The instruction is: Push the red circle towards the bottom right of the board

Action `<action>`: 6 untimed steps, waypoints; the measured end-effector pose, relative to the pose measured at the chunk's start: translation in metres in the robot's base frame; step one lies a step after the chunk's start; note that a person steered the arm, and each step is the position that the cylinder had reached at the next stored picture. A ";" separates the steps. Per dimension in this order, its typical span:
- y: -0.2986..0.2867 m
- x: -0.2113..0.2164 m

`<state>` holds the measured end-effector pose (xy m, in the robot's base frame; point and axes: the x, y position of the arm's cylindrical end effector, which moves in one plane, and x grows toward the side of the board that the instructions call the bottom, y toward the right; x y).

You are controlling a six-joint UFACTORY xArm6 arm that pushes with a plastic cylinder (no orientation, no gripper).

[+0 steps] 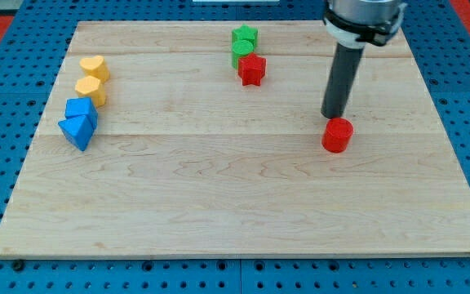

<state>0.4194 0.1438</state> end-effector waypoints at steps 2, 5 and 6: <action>0.000 0.073; -0.030 0.090; 0.001 0.095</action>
